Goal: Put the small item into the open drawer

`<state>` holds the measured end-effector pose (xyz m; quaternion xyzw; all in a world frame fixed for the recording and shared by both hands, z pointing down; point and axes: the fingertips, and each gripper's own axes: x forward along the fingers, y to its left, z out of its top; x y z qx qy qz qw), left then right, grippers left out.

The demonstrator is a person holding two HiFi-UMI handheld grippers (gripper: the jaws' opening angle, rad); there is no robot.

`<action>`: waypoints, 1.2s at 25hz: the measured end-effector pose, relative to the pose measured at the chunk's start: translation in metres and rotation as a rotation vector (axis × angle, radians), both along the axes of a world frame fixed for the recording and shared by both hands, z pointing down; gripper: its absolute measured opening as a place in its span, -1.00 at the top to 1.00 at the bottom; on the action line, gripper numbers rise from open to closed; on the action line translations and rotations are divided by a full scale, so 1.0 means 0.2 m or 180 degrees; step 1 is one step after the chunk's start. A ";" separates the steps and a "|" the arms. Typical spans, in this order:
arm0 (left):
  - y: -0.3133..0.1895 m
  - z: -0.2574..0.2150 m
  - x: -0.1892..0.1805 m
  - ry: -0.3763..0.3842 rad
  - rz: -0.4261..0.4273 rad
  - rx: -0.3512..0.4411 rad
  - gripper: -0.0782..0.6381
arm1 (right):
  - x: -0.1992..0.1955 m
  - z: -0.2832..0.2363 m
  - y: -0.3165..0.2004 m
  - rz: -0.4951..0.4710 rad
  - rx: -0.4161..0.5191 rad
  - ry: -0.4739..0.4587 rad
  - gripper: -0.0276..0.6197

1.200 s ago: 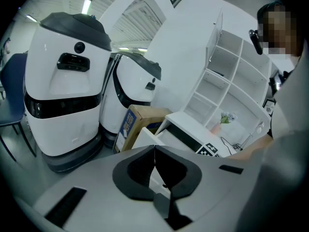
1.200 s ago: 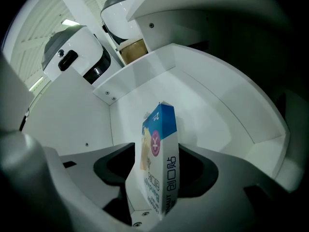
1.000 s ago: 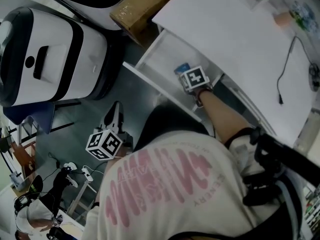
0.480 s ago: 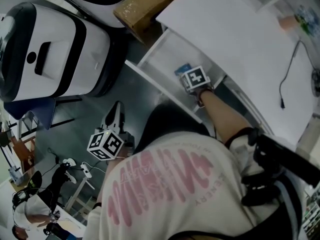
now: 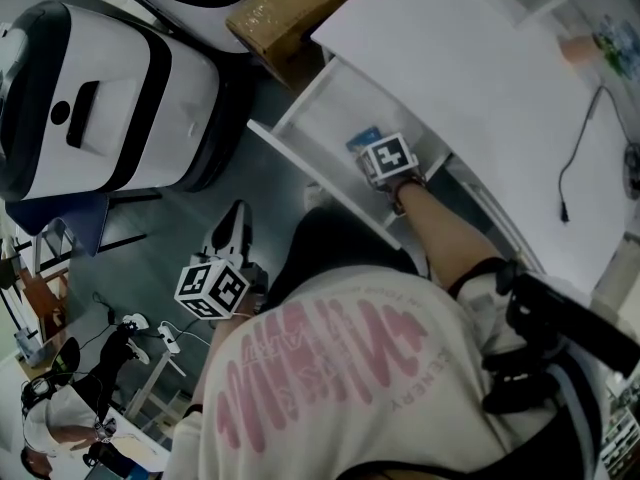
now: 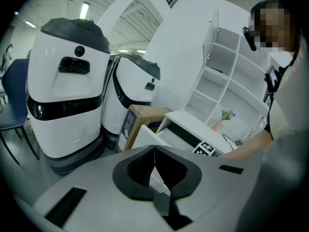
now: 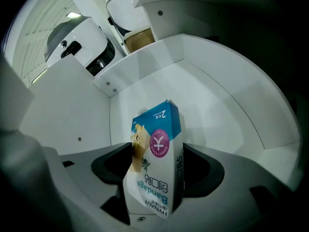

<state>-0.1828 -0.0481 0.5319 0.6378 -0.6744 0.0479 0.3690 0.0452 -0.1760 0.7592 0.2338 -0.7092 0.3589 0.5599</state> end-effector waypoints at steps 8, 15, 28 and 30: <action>0.00 -0.01 0.00 -0.0001 -0.0050 0.0002 0.70 | 0.01 0.00 -0.03 -0.0007 0.0069 0.0011 -0.11; 0.06 0.02 -0.05 0.0032 -0.0168 -0.0050 0.70 | 0.02 0.02 -0.04 0.0026 0.0066 0.0041 -0.18; 0.11 0.01 -0.06 0.0034 -0.0235 -0.0024 0.70 | -0.03 0.03 -0.07 -0.0114 0.0173 -0.0053 -0.19; 0.11 0.00 -0.07 0.0028 -0.0223 0.0000 0.70 | -0.01 0.00 -0.02 -0.0198 0.0100 0.0073 -0.19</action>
